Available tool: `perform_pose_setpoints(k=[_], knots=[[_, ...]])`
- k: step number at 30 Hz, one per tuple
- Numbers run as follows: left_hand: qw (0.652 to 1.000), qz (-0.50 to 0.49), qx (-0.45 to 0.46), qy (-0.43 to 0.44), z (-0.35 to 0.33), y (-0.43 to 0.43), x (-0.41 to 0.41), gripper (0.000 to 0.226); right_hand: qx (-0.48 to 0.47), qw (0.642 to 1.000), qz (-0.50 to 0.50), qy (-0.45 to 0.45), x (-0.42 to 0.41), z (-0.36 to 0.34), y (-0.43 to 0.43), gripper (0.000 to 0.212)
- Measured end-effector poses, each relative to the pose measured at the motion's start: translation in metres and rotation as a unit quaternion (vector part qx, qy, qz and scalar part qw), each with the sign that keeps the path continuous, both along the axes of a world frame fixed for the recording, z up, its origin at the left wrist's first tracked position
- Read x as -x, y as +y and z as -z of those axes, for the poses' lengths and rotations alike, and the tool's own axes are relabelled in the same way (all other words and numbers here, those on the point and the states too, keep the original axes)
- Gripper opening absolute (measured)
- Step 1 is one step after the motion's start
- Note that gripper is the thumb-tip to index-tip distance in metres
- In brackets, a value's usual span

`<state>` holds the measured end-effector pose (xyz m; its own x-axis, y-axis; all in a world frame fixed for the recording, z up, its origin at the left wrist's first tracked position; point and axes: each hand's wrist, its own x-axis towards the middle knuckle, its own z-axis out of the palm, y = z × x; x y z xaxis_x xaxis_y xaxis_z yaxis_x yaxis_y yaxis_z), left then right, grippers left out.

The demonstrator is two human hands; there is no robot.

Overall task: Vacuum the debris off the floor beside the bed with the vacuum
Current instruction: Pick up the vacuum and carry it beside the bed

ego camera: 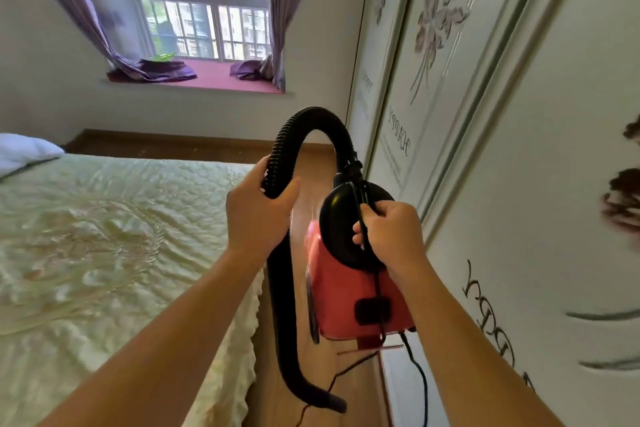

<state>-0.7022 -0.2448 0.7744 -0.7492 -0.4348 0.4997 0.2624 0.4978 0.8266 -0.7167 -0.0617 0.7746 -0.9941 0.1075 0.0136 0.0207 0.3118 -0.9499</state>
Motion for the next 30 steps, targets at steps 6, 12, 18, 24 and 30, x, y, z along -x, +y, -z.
perform_pose_setpoints(k=[6,12,18,24,30], knots=[[1.0,-0.024,-0.012,0.011,-0.003,-0.023,0.102,0.016,-0.003,0.999,-0.035,0.008,0.115,-0.003,-0.022,0.024],[1.0,-0.016,-0.022,0.009,0.02,-0.064,0.232,0.016,-0.002,0.999,-0.031,0.004,0.238,0.016,-0.062,0.023],[1.0,0.008,-0.025,0.002,0.019,-0.101,0.346,0.016,-0.003,1.0,-0.016,0.008,0.351,0.02,-0.096,0.023],[0.999,0.006,-0.038,-0.003,0.01,-0.122,0.451,0.02,-0.001,1.0,-0.022,0.018,0.463,0.015,-0.115,0.023],[0.999,-0.032,-0.021,-0.015,0.021,-0.127,0.571,0.018,0.033,0.998,-0.044,0.01,0.59,0.028,-0.121,0.021]])
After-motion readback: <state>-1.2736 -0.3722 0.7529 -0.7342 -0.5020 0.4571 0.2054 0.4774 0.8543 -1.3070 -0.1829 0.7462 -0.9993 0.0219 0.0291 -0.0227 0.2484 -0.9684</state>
